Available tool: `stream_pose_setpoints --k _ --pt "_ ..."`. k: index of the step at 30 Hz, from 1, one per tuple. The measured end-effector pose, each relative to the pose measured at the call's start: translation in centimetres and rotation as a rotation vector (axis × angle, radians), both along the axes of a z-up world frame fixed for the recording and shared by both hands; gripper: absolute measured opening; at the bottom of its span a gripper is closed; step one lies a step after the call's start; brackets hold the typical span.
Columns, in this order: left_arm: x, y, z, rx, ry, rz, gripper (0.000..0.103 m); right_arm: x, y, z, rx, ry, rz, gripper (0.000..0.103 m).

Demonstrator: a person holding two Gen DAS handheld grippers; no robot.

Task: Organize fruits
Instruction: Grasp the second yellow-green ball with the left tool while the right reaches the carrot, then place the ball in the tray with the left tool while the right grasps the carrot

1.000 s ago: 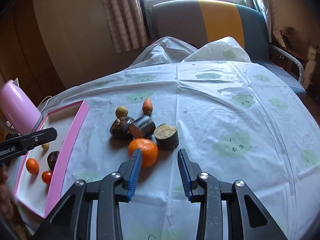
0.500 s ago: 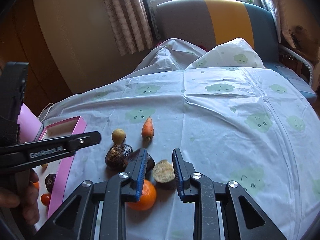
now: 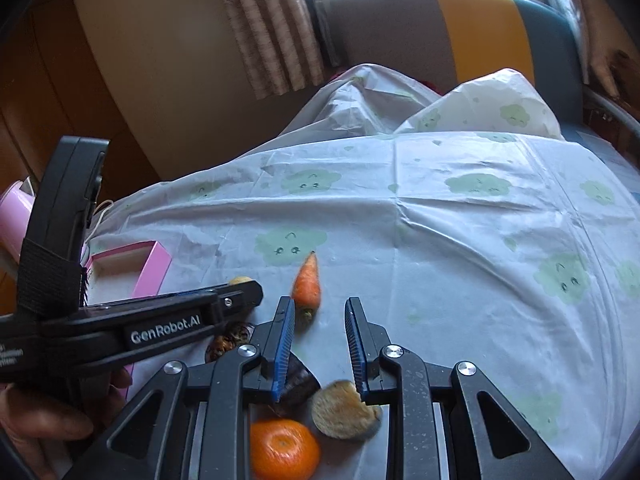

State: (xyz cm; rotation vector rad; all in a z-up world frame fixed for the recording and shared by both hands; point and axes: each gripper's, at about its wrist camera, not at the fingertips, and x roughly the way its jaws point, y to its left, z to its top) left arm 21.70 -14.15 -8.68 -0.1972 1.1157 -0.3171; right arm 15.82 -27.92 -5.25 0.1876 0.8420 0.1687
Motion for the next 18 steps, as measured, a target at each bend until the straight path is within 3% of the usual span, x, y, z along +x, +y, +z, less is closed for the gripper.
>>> stream_pose_setpoints --k 7,9,18 --pt "-0.7 1.9 1.1 0.014 -0.021 0.046 0.025 2.9 1.4 -1.8 -0.007 0.085 0.03 0.026" --pt "-1.1 2.1 1.8 0.022 -0.036 0.048 0.025 3.4 1.6 -2.2 -0.019 0.102 0.024 0.02" --pt "-3.4 3.6 4.1 0.044 -0.079 0.059 0.025 2.1 0.9 -1.2 -0.041 0.084 -0.036 0.02"
